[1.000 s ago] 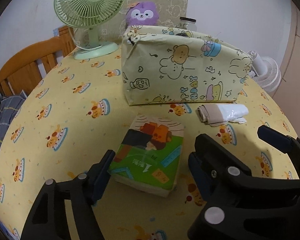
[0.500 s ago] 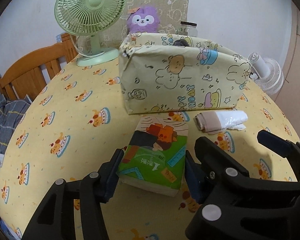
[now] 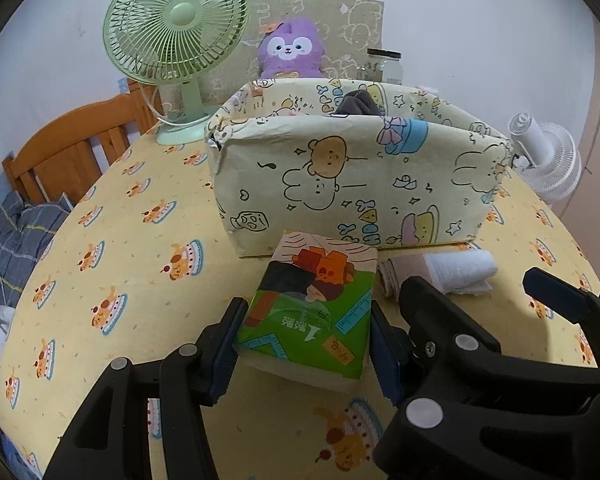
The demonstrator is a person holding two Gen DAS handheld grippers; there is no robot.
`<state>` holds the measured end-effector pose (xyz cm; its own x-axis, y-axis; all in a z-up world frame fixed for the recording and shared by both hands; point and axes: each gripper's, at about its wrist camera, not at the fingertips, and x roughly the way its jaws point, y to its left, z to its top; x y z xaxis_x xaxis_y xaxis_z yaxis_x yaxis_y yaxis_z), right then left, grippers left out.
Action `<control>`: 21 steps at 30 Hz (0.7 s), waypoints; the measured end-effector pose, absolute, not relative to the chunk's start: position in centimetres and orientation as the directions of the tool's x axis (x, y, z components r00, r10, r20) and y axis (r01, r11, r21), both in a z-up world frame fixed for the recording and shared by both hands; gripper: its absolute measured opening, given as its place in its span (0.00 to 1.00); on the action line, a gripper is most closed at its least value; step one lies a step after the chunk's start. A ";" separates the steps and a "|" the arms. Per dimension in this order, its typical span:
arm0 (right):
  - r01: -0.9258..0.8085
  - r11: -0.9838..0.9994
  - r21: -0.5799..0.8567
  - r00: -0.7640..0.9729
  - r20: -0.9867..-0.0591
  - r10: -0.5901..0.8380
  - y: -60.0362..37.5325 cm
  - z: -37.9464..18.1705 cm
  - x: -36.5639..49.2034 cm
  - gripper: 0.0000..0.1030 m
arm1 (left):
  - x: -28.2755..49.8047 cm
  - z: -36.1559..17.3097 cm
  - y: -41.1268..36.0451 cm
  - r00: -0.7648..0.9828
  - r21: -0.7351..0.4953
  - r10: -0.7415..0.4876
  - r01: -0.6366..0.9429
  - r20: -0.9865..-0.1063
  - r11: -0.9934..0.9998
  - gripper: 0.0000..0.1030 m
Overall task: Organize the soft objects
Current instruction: 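Grasp the white rolled towel with the right tool while the left tool holds the tissue pack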
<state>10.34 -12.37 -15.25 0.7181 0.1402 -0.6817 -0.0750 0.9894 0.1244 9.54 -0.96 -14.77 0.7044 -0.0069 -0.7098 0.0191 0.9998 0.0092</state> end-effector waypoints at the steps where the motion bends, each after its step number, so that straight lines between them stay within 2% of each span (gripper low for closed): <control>1: -0.078 0.989 0.123 0.717 -0.683 0.141 -12.4 -15.3 10.5 1.00 | 9.7 -14.8 -1.0 0.703 0.014 0.003 0.009 -0.711 1.000 0.58; 12: -0.092 0.989 0.117 0.691 -0.707 0.148 -12.3 -16.1 13.0 1.00 | 11.3 -15.5 -1.3 0.667 0.026 0.035 -0.024 -0.744 0.999 0.58; 21: -0.106 0.985 0.133 0.637 -0.751 0.170 -12.0 -17.5 14.4 0.89 | 11.4 -16.1 -1.5 0.651 0.020 0.029 -0.022 -0.758 1.000 0.58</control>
